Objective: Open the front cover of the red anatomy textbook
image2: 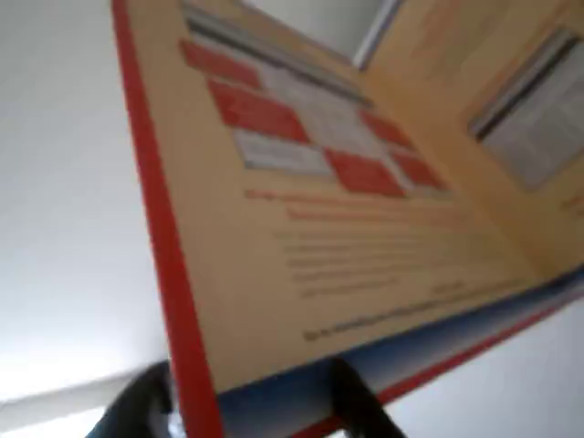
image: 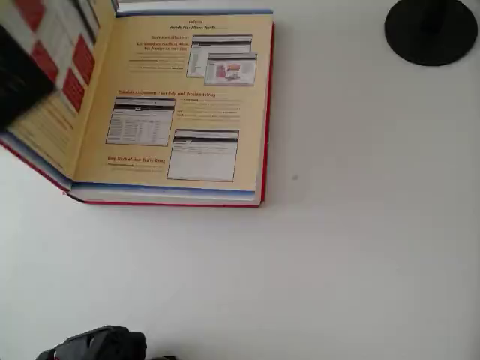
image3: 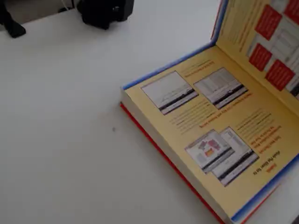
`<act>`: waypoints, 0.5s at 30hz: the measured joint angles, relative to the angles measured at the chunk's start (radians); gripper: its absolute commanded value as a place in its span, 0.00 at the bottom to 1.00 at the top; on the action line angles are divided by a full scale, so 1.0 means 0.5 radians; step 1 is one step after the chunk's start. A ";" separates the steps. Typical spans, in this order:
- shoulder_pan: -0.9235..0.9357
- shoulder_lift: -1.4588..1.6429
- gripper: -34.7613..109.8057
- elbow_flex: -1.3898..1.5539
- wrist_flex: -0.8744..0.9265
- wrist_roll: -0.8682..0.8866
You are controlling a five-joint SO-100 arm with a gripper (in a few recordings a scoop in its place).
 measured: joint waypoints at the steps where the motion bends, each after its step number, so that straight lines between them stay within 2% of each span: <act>1: -0.046 -0.055 0.45 -0.061 0.009 0.000; 7: -0.301 -0.310 0.52 -0.224 0.037 -0.037; 15: -0.666 -0.500 0.52 -0.233 0.199 -0.092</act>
